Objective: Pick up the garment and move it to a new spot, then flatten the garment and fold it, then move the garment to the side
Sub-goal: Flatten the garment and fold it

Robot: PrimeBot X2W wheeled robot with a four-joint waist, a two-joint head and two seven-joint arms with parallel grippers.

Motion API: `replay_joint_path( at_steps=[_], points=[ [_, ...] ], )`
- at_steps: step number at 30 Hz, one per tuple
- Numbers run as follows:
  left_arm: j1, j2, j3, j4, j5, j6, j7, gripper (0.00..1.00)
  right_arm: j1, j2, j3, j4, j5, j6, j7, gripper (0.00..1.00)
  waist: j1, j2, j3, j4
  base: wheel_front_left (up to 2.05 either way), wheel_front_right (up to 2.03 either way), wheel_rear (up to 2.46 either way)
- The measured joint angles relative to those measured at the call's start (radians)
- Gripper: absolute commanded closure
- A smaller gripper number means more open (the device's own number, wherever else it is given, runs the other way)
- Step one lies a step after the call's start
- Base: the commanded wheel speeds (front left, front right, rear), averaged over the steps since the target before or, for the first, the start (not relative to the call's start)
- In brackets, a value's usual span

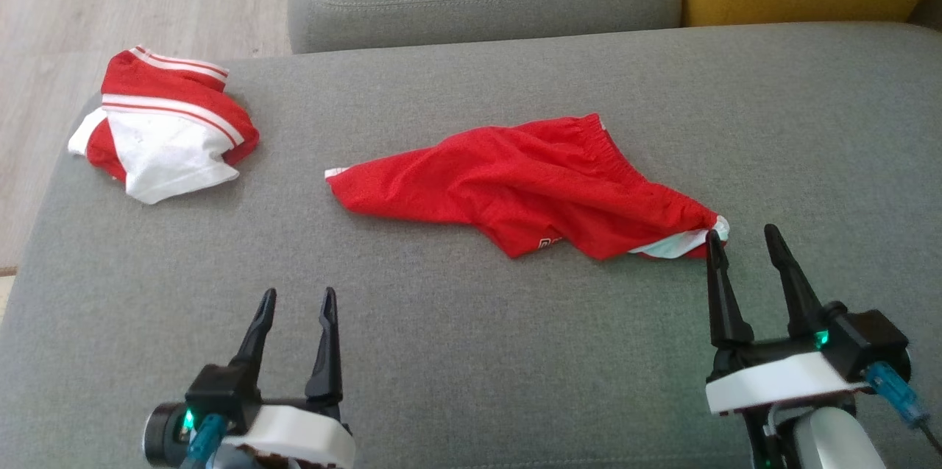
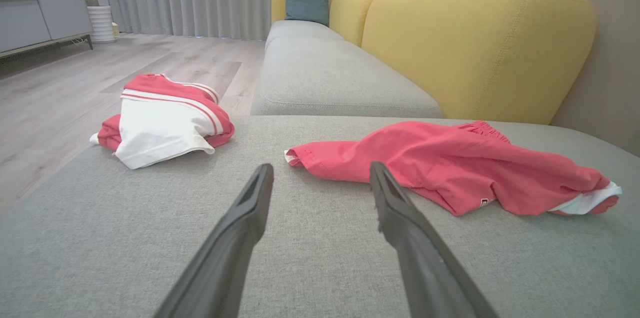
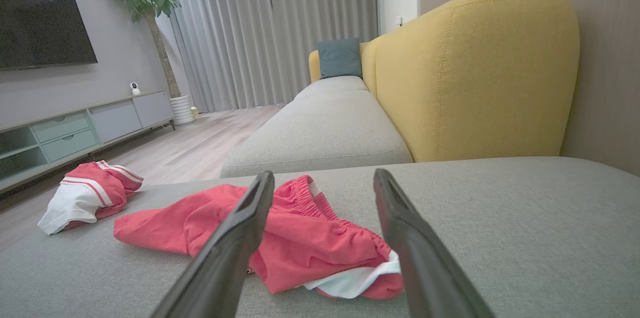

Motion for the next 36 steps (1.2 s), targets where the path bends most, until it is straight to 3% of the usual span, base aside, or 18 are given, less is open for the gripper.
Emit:
replay_joint_path(
  at_steps=[32, 36],
  points=[
    [0.000, -0.004, 0.007, 0.010, 0.008, -0.010, 0.000, 0.00, 0.000, 0.000, -0.001, 0.000, 0.000, 0.000, 0.000, 0.00, 0.0000, 0.0000, 0.029, -0.004, 0.00, 0.00, 0.00],
    [-0.008, -0.004, -0.027, 0.030, 0.027, -0.039, 0.000, 0.00, -0.003, 0.000, -0.001, -0.003, 0.000, 0.000, 0.000, 0.00, 0.0000, 0.0000, 0.051, -0.007, 0.00, 0.00, 0.00]
  ],
)
